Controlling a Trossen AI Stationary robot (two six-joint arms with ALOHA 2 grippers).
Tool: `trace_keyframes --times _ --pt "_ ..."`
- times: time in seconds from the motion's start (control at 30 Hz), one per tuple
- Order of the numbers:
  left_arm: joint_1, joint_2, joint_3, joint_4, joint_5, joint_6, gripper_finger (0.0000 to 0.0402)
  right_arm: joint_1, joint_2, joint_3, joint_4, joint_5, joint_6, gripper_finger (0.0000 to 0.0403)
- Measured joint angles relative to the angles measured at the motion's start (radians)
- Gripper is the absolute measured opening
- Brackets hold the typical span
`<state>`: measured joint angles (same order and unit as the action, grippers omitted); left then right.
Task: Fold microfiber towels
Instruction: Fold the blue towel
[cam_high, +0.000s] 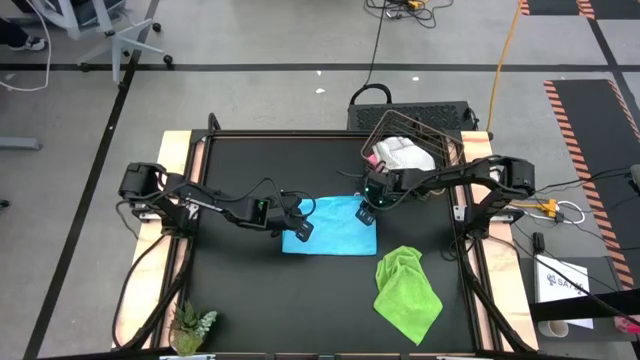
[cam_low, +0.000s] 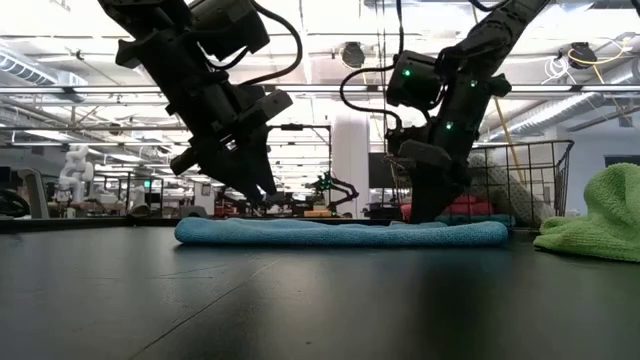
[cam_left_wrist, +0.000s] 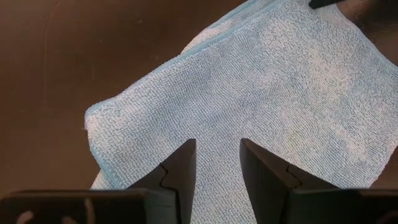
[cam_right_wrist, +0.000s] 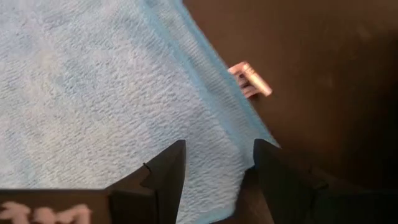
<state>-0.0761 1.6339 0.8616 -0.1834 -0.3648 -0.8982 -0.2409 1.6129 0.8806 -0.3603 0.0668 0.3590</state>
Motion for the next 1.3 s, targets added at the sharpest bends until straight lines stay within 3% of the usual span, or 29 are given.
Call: trace_keyframes --times 0.37,0.73,0.9,1.13,1.3 --pt "0.000 0.000 0.000 0.001 0.000 -0.013 0.0127 -0.001 0.038 0.001 -0.034 -0.011 -0.065 0.0183" --pt "0.000 0.000 0.000 0.001 0.000 -0.014 0.0127 0.007 0.076 0.003 0.031 -0.009 -0.006 0.0179" --pt "0.000 0.000 0.000 0.001 0.000 -0.014 0.0127 0.006 0.077 0.003 0.033 -0.017 0.049 0.0132" --pt "0.000 0.000 0.000 0.001 0.000 -0.014 0.0127 0.006 0.079 0.001 0.035 -0.122 0.048 0.0013" --pt "0.000 0.000 0.000 0.001 0.009 -0.016 0.0127 0.013 0.079 0.001 0.042 -0.129 0.052 0.0009"
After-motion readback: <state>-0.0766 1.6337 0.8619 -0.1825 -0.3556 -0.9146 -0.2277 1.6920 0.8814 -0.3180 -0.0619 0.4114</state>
